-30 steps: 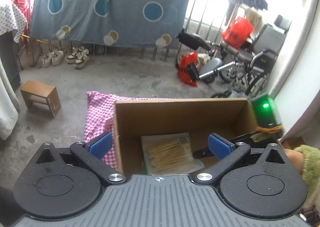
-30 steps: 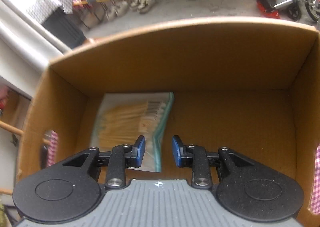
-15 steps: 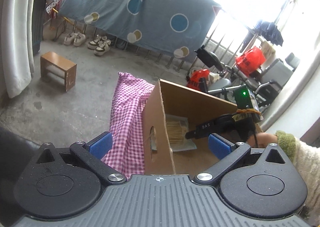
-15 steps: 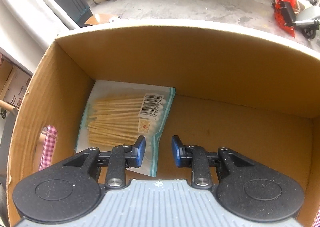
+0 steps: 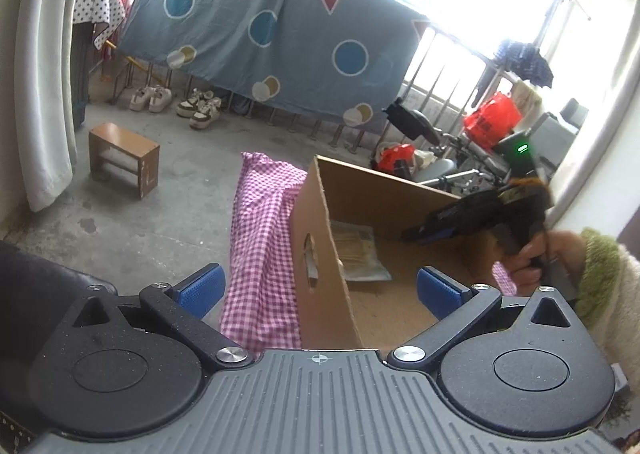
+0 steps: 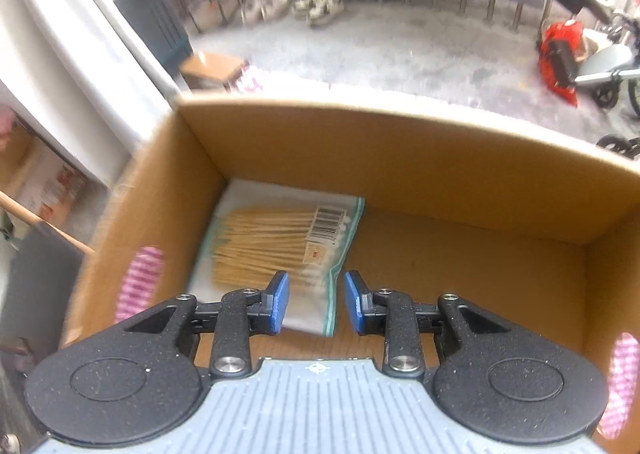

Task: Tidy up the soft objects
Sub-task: 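Carry the bag into the cardboard box and open the right gripper, then reach the right gripper to the teal towel and pinch its edge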

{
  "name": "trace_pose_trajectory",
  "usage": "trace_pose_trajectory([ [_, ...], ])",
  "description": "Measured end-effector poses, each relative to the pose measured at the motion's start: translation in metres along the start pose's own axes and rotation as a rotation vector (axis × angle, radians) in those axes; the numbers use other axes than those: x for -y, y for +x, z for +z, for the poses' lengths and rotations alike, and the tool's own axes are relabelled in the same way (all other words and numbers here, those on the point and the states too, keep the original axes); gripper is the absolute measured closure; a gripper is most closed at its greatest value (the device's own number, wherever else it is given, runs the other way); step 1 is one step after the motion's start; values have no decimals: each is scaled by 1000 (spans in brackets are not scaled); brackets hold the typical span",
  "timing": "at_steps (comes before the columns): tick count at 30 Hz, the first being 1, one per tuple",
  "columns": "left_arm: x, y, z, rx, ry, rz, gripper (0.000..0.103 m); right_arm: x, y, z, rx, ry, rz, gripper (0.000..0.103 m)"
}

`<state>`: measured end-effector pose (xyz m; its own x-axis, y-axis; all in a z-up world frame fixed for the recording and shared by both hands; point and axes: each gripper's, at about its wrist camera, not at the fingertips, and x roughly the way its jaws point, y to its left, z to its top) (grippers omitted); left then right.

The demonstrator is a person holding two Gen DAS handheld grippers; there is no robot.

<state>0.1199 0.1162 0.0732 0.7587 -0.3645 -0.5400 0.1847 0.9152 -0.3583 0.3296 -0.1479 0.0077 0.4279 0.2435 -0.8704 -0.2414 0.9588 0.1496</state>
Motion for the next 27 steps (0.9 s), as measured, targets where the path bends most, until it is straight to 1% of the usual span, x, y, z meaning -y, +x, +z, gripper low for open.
trace_pose_trajectory([
  [4, 4, -9, -12, -23, -6, -39, 1, 20, -70, -26, 116, 15, 55, 69],
  [5, 5, -12, -16, -30, -10, -47, 1, 27, -88, -33, 146, 20, 73, 67],
  [6, 5, -13, -20, -38, -13, -54, 1, 34, -108, -46, 177, 24, 95, 62],
  [8, 7, -14, -29, -65, -25, -68, 1, 29, -145, -72, 241, 34, 135, 57],
  [10, 6, -15, -40, -106, -41, -91, 3, 25, -175, -105, 292, 61, 192, 57],
  [12, 5, -14, -50, -151, -70, -115, 6, 24, -191, -136, 308, 110, 261, 57],
  [15, 0, -13, -63, -219, -126, -160, 7, 32, -190, -186, 291, 246, 419, 56],
  [18, 0, -12, -78, -267, -147, -203, 8, 42, -166, -229, 234, 408, 610, 56],
  [20, 3, -6, -87, -314, -158, -259, 8, 43, -145, -251, 207, 499, 712, 56],
  [21, 5, -2, -92, -336, -169, -285, 11, 44, -135, -259, 190, 544, 750, 55],
  [23, 9, 5, -97, -346, -183, -312, 13, 46, -112, -270, 152, 641, 815, 55],
  [25, 11, 12, -99, -338, -201, -306, 15, 49, -93, -275, 126, 716, 876, 55],
  [27, 11, 19, -99, -333, -221, -301, 19, 49, -77, -277, 95, 771, 916, 55],
])
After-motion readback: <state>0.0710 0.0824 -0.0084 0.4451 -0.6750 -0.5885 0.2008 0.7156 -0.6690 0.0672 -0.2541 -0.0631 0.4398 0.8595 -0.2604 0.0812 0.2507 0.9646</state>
